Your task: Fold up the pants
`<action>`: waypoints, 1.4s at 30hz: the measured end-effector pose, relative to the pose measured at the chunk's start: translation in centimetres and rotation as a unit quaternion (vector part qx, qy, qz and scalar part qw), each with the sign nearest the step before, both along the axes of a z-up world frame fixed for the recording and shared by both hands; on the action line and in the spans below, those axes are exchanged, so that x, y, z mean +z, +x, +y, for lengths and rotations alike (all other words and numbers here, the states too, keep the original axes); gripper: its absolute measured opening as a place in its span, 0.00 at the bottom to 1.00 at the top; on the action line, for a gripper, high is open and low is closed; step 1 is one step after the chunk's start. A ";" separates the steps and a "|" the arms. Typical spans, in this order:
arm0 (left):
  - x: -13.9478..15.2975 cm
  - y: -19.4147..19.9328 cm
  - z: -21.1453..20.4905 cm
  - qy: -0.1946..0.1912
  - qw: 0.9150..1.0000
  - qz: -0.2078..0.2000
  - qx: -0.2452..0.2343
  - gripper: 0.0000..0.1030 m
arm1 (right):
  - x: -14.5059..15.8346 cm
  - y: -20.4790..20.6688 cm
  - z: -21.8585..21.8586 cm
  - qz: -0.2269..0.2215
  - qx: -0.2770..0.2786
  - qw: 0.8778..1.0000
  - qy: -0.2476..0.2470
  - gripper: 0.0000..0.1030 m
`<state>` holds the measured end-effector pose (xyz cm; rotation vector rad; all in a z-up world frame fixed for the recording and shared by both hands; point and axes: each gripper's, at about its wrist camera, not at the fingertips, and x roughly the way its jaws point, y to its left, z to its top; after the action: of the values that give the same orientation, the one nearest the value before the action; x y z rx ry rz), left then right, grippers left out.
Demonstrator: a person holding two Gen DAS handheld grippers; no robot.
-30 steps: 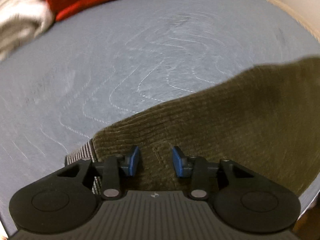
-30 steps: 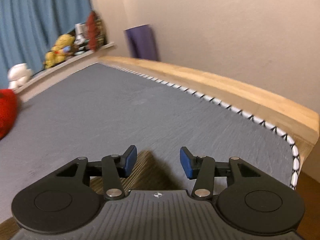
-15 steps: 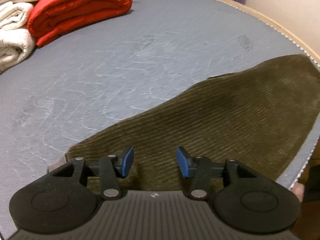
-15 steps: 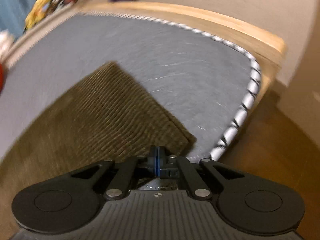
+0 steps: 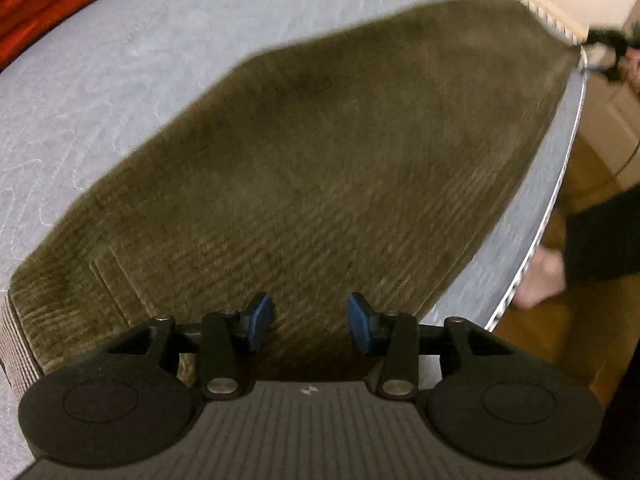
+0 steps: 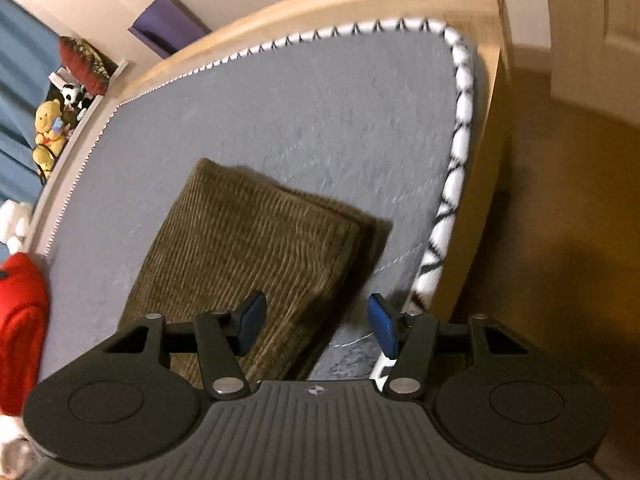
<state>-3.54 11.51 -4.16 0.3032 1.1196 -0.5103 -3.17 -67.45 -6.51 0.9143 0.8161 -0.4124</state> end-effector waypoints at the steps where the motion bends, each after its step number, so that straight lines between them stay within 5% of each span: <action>1: 0.6 -0.1 0.0 -0.006 1.000 -0.012 -0.002 0.47 | -0.2 0.2 0.1 0.000 0.002 1.000 0.004 0.57; 5: 1.4 0.2 0.2 -0.016 0.999 -0.030 0.011 0.49 | -0.2 1.0 0.2 0.002 0.000 1.000 -0.007 0.53; 9: 1.2 0.7 0.1 -0.013 0.999 -0.031 0.012 0.49 | -0.7 1.2 -0.3 0.008 -0.026 1.000 -0.008 0.34; 15: 0.9 1.0 -0.2 -0.009 0.999 -0.033 0.015 0.49 | -0.9 1.6 -0.1 0.019 -0.037 0.999 -0.028 0.20; 34: 0.9 1.5 -0.5 -0.008 0.999 -0.041 0.024 0.54 | 1.9 1.4 1.9 0.004 -0.059 0.995 -0.075 0.14; 42: 1.0 1.6 -0.4 -0.011 0.999 -0.042 0.031 0.54 | 7.8 1.7 8.0 -0.048 -0.009 0.981 -0.188 0.12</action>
<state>-1.94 11.08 -3.18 0.2683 1.0375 -0.4500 -1.48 -59.41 1.24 0.5842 0.6142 -0.5147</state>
